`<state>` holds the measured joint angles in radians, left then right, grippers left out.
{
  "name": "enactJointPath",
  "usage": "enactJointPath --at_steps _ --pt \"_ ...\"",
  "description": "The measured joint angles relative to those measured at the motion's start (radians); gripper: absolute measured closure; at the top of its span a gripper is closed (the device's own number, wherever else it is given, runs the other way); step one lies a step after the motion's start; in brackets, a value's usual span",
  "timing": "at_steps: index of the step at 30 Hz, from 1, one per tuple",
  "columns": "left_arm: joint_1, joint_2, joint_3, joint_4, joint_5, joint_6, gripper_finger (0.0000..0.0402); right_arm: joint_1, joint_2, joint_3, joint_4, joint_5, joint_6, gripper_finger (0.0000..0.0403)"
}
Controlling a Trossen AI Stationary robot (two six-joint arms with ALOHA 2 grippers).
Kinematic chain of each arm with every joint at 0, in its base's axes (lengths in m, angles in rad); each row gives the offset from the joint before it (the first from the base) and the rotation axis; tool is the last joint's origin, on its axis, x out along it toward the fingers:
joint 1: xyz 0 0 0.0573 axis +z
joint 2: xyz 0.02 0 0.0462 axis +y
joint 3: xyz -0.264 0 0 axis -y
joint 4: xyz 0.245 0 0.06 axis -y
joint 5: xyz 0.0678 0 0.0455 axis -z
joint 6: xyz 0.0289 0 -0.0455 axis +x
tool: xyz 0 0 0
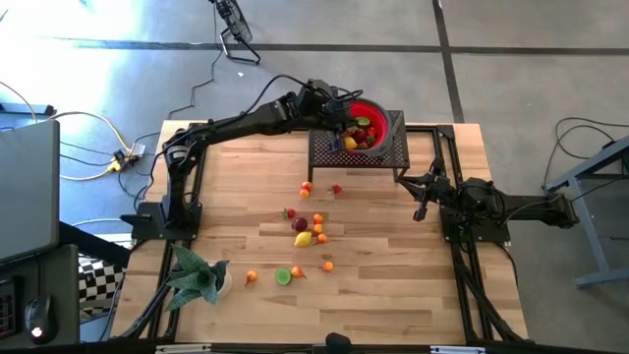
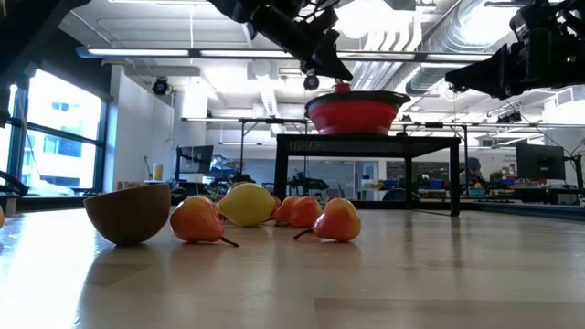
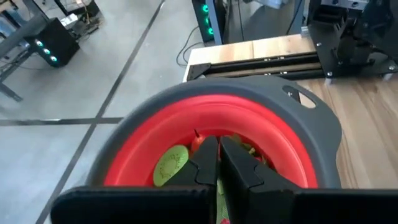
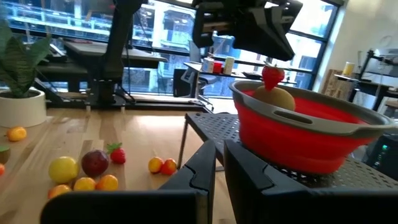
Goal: Pick & Place Fruit
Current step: Put the strawberry into the strainer on the shelf, then put the pomegranate into the strainer on the shelf
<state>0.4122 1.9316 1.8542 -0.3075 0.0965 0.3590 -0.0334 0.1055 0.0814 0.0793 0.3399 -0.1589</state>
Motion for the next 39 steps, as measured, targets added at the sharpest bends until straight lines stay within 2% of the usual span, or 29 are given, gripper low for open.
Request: enactJointPath --at_steps 20,24,32,39 --pt "0.000 0.048 0.000 0.022 -0.011 -0.028 0.0396 0.000 0.000 0.000 -0.001 0.002 0.000 0.0377" --pt "0.000 0.048 0.000 0.020 -0.025 -0.026 0.0364 0.000 0.000 0.000 -0.001 0.002 0.000 0.0377" --pt "0.000 0.048 0.000 0.022 -0.025 -0.024 0.0265 0.000 0.000 0.000 -0.001 0.002 0.000 0.0377" --pt "0.000 0.021 0.000 0.014 -0.038 -0.050 0.0243 0.000 0.000 0.000 -0.001 0.002 0.000 0.0377"
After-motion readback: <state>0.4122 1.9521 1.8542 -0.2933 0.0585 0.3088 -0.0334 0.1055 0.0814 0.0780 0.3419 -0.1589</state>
